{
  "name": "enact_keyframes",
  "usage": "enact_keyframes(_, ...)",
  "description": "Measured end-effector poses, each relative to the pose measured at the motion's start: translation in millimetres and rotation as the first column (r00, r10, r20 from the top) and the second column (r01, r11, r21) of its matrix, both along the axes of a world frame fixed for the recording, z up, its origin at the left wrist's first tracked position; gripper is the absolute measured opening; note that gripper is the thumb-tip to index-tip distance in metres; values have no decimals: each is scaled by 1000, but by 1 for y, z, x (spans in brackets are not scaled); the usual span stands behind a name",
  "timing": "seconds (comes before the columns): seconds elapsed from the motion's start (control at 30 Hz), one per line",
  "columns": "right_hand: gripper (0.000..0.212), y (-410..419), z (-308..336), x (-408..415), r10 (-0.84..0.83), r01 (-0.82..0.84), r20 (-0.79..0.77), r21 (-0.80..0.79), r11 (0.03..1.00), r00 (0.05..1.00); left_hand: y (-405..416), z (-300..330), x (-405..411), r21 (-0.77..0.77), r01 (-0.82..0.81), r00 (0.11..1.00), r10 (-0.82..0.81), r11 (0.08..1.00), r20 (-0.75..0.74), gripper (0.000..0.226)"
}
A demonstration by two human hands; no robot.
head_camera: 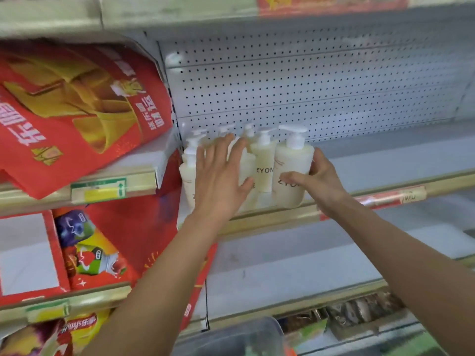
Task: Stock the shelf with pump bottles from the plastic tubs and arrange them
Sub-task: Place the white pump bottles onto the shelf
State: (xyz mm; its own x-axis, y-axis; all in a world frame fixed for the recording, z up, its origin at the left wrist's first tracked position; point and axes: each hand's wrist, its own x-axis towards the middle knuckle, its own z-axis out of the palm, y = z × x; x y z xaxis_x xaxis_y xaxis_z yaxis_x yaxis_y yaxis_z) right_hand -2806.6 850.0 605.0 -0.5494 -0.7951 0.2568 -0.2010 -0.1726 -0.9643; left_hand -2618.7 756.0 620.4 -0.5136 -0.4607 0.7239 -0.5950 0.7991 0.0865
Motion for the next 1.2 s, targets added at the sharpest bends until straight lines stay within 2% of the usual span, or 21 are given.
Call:
enact_keyframes(0.13, 58, -28, 1, -21, 51, -51, -19, 15, 999, 999, -16, 4, -19, -115, -102, 989, 113, 988, 92, 82)
enact_keyframes(0.3, 59, -46, -14, -36, 138, -136, -25, 70, 988, 990, -23, 6, -31, -132, -175, 952, 202, 976, 230, 94)
enact_keyframes(0.43, 60, -53, -23, -44, 169, -168, -4, 119, 979, 986, -25, 7, -31, -146, -205, 931, 238, 968, 276, 94)
enact_keyframes(0.83, 62, -67, -28, -40, 216, -215, 10, 125, 969, 976, -29, 7, -25, -116, -219, 924, 244, 969, 295, 86)
enact_keyframes(0.93, 70, -65, -26, -41, 235, -231, -7, 155, 960, 972, -29, 6, -25, -97, -218, 924, 238, 971, 300, 86)
enact_keyframes(1.0, 77, -65, -25, -41, 242, -233, -32, 181, 956, 970, -29, 6, -26, -91, -218, 924, 235, 972, 301, 87)
enact_keyframes(1.1, 73, -61, -21, -38, 236, -210, -91, 232, 950, 967, -28, 5, -23, -73, -198, 933, 210, 978, 292, 90)
enact_keyframes(1.2, 76, -49, -15, -30, 160, -106, -194, 263, 959, 968, -22, 3, -16, -48, -165, 950, 172, 985, 260, 94)
